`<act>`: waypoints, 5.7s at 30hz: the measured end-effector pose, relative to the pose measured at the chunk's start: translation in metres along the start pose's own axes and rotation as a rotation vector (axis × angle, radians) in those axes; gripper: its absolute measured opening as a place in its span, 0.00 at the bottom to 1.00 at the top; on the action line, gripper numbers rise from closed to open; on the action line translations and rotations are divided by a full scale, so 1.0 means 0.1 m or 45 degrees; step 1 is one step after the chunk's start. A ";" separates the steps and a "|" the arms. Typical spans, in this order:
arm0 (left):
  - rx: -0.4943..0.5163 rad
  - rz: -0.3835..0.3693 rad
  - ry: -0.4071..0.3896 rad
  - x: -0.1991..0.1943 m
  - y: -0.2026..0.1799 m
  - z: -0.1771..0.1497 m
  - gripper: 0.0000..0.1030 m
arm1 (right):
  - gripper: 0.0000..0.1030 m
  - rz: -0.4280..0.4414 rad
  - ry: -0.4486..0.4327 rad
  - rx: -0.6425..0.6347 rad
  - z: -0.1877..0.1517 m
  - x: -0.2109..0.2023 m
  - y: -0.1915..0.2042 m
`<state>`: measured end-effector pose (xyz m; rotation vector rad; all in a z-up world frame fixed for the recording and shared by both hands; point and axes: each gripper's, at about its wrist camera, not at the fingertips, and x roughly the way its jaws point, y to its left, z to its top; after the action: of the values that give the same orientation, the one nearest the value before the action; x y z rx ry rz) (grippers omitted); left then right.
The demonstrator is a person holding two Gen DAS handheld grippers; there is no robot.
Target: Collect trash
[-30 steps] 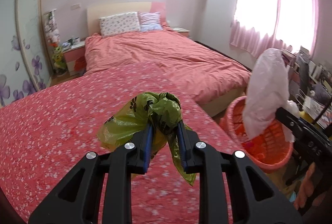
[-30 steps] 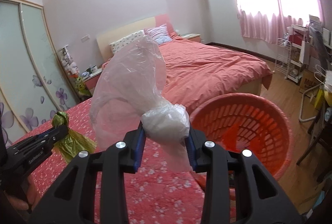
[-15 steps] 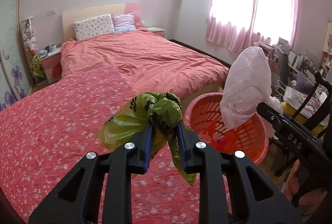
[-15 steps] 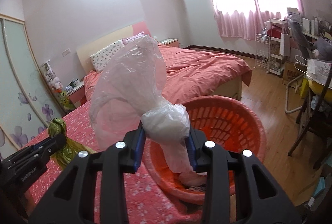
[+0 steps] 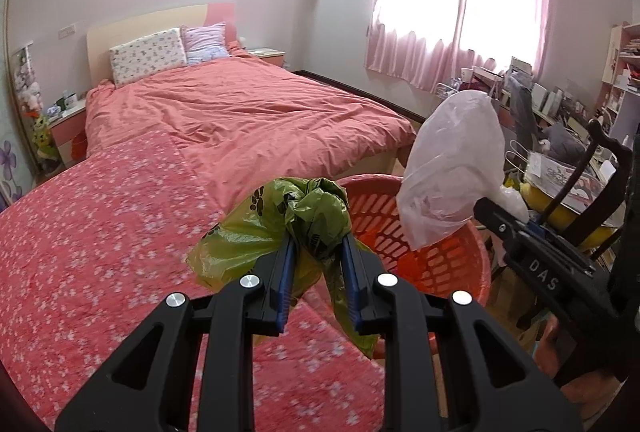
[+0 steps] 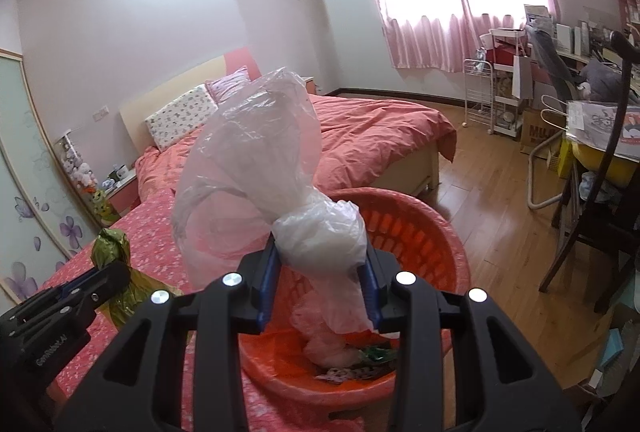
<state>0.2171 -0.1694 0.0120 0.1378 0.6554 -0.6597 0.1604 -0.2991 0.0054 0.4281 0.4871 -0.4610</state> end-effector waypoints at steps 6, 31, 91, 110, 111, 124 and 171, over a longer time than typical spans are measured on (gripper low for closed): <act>0.005 -0.038 0.016 0.17 -0.17 0.02 0.22 | 0.34 -0.020 0.005 0.017 0.00 0.10 -0.16; -0.078 0.004 0.134 0.51 -0.22 -0.09 0.55 | 0.65 0.026 0.086 0.174 0.14 0.41 -0.57; -0.425 0.791 -0.157 -2.22 -0.01 -1.81 0.98 | 0.96 -0.150 -0.122 -0.413 -1.38 -2.04 0.45; -0.442 0.768 -0.151 -2.20 -0.02 -1.81 0.98 | 0.96 -0.155 -0.104 -0.412 -1.36 -1.98 0.43; -0.442 0.767 -0.151 -2.20 -0.02 -1.81 0.98 | 0.96 -0.155 -0.103 -0.412 -1.36 -1.98 0.43; -0.443 0.760 -0.156 -2.20 -0.04 -1.79 0.98 | 0.96 -0.148 -0.095 -0.416 -1.36 -1.96 0.46; -0.456 0.755 -0.194 -2.23 -0.08 -1.77 0.98 | 0.96 -0.143 -0.086 -0.414 -1.39 -1.91 0.45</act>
<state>-0.0135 -0.0021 0.0081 -0.0531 0.5388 0.0226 -0.0148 -0.1340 0.0081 0.0721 0.5120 -0.4930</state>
